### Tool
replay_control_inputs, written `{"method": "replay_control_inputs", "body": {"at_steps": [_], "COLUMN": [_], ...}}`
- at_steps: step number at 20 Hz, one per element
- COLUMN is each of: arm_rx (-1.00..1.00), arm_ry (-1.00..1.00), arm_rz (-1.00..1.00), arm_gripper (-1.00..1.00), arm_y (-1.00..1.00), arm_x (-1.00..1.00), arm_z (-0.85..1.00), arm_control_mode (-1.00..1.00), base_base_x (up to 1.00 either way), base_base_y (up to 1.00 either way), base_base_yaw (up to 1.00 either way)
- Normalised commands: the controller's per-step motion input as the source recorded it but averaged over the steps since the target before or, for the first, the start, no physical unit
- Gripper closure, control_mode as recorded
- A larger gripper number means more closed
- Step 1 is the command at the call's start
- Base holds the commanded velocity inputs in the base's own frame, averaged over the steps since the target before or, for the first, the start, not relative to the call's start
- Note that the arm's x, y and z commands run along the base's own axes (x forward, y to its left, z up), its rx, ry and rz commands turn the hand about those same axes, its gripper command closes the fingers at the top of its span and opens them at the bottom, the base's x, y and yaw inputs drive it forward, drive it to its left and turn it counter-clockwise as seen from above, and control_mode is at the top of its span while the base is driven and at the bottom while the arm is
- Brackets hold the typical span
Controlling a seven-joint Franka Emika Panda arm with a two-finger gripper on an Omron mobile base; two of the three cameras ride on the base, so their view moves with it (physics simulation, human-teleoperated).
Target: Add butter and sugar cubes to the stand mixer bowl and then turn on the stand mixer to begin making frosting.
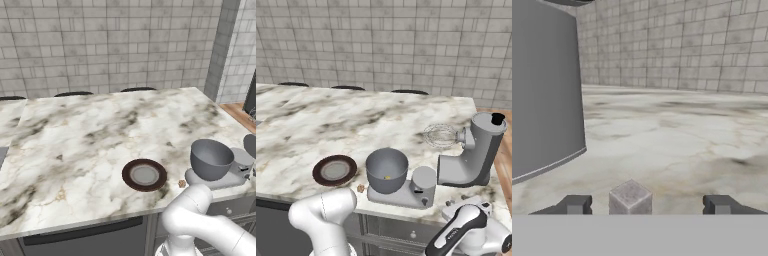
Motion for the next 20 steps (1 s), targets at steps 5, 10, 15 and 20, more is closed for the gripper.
{"method": "replay_control_inputs", "body": {"at_steps": [5, 10, 15, 20], "arm_rx": [0.0, 0.0, 0.0, 0.0], "arm_ry": [0.0, 0.0, 0.03, 0.13], "arm_rz": [0.07, 0.06, 0.06, 0.03], "arm_gripper": [-1.0, 1.0, 1.0, 1.0], "arm_y": [0.16, 0.2, 0.19, 0.14], "arm_x": [0.0, 0.0, 0.0, 0.0], "arm_z": [-0.34, -0.38, -0.39, -0.36], "arm_control_mode": [-1.0, -1.0, -1.0, -1.0], "base_base_x": [0.0, 0.0, 0.0, 0.0], "base_base_y": [0.0, 0.0, 0.0, 0.0], "base_base_yaw": [0.0, 0.0, 0.0, 0.0]}}
